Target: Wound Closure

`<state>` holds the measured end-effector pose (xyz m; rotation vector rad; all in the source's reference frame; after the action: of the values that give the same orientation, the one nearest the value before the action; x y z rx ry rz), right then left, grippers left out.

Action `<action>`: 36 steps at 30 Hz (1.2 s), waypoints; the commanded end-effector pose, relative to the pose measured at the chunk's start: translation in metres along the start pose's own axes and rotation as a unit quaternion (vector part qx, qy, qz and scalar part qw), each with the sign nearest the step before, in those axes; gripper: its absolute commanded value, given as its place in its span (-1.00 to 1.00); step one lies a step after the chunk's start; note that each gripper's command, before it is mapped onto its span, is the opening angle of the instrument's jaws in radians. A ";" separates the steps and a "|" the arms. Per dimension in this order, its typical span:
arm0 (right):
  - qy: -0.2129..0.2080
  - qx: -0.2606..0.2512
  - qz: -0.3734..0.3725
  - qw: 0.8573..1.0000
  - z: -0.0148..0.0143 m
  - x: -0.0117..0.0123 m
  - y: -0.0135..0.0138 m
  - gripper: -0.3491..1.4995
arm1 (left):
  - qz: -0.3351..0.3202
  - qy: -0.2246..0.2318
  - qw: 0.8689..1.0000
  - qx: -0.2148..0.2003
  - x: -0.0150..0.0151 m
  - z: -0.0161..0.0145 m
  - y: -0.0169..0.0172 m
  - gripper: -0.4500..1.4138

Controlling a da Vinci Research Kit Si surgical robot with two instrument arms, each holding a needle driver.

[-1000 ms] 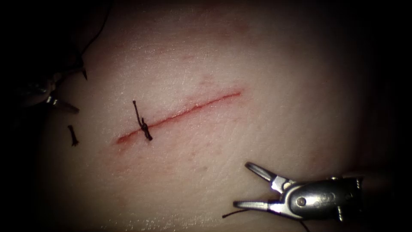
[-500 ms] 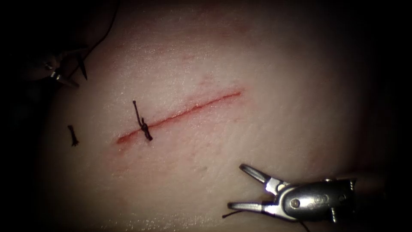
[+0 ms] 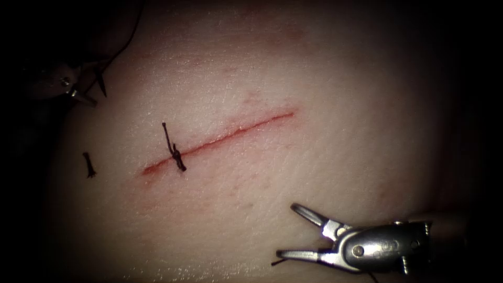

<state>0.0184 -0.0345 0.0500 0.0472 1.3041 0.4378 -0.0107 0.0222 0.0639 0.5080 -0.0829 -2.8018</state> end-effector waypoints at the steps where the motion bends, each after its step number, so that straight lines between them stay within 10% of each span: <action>1: 0.000 0.003 0.004 1.000 0.0003 -0.0008 -0.0012 0.45 | -0.001 -0.004 1.000 0.000 0.0003 0.0011 0.0001 0.23; 8: 0.001 0.005 0.006 1.000 0.0001 -0.0008 -0.0013 0.45 | 0.011 -0.015 1.000 -0.012 0.0003 0.0027 0.0010 -0.28; 11: 0.001 0.005 0.009 1.000 0.0000 -0.0008 -0.0013 0.45 | 0.014 -0.015 1.000 -0.012 0.0000 0.0028 0.0013 -1.00; 36: 0.013 0.004 0.022 1.000 -0.0018 0.0008 0.0002 0.09 | 0.207 -0.016 0.977 0.049 0.0141 -0.0036 0.0005 -1.00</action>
<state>0.0164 -0.0333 0.0483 0.0715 1.3346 0.4729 -0.0216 0.0181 0.0549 0.4057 -0.3142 -2.3820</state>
